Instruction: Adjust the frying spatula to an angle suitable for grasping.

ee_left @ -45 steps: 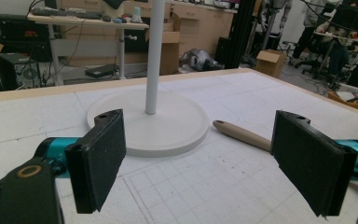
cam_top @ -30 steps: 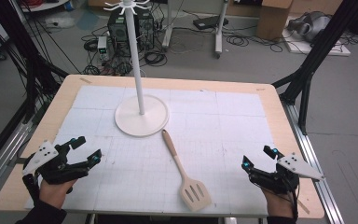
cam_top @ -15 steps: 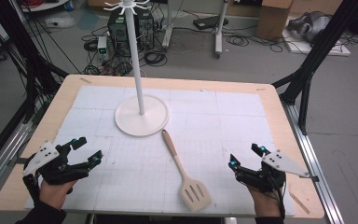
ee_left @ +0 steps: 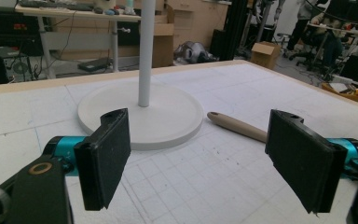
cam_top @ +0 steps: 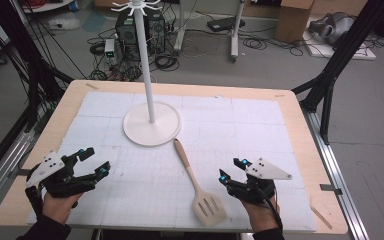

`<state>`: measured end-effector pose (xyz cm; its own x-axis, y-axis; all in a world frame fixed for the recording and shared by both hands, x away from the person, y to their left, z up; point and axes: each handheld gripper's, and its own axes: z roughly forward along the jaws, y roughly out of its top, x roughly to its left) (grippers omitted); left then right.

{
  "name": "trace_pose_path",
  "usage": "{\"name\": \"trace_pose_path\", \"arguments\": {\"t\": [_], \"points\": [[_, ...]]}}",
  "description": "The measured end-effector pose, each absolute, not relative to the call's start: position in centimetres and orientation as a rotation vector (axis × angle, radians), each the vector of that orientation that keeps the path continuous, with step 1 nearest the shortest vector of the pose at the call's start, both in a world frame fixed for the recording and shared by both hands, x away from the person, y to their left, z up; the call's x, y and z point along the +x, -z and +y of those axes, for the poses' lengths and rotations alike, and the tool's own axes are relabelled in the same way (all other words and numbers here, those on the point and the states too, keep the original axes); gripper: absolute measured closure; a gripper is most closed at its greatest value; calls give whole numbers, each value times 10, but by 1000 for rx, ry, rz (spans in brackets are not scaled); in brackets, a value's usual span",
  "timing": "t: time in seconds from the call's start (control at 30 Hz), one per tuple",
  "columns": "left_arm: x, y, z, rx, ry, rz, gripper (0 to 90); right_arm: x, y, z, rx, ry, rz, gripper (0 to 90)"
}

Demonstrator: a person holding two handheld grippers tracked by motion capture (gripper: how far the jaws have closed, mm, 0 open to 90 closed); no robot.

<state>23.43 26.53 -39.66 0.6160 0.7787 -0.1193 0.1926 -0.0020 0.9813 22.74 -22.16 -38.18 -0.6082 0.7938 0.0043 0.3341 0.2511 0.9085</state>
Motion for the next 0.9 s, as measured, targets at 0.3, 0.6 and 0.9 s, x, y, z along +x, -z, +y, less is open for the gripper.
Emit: {"name": "trace_pose_path", "arguments": {"t": [0.3,0.6,0.9], "points": [[235,397,267,1536,-555,851,235,242,391,-191,1011,-1281,2184,430],[236,398,268,1536,-553,860,236,264,405,-158,1035,-1160,2359,403],[236,399,268,1541,-546,861,238,275,410,-141,1067,-1048,2452,413]]}}
